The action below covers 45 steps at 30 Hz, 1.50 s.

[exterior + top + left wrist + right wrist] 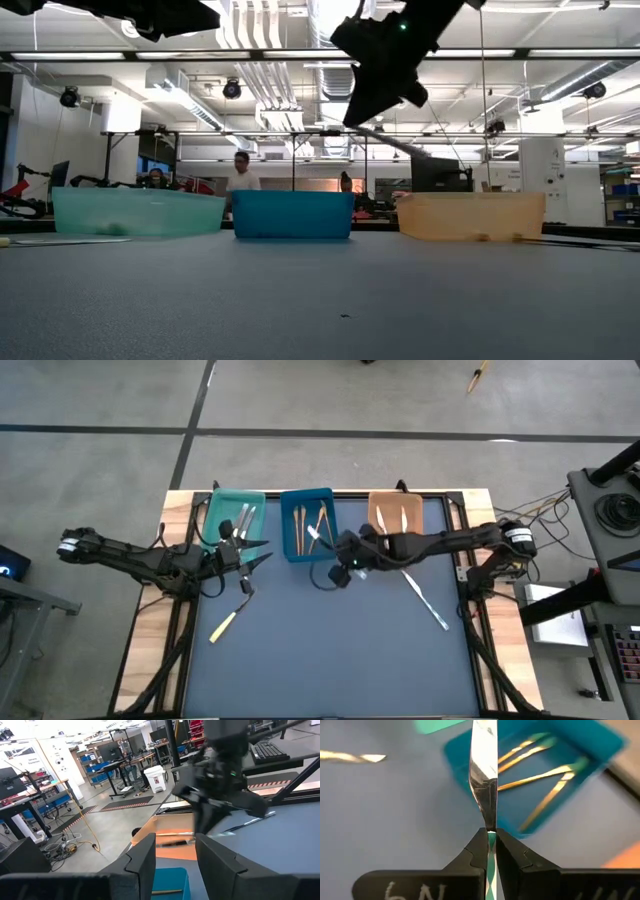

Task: Sort silverware by color (type)
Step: Put the white patterned table knife into the orange bin

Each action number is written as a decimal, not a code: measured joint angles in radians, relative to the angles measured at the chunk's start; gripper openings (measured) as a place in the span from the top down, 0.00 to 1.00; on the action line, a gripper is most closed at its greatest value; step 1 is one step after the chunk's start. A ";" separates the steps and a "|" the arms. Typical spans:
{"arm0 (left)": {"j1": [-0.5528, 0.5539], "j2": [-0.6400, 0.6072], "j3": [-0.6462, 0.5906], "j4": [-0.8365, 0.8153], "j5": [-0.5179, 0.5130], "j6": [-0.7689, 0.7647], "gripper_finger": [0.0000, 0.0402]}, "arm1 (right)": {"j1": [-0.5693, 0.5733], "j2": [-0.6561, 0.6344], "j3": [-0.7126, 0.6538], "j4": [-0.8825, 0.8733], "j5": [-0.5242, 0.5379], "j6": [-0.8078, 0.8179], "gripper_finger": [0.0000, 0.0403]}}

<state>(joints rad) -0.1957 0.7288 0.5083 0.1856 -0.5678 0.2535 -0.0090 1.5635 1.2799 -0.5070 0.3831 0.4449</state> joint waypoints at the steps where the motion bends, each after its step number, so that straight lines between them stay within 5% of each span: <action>1: 0.000 0.000 0.000 0.000 0.000 0.000 0.70 | -0.014 0.000 0.024 -0.039 0.017 0.011 0.97; 13: 0.000 0.000 0.000 0.000 0.000 0.000 0.70 | -0.284 0.001 0.177 -0.465 -0.010 0.297 0.97; 30: 0.000 0.000 0.000 0.000 0.000 0.000 0.70 | -0.587 0.002 0.174 -0.486 -0.308 0.250 0.97; 45: 0.000 0.000 0.000 0.000 0.000 0.000 0.70 | -0.627 0.005 0.170 -0.536 -0.310 0.235 0.97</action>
<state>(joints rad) -0.1957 0.7290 0.5083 0.1852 -0.5678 0.2537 -0.6357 1.5684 1.4502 -1.0428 0.0729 0.6804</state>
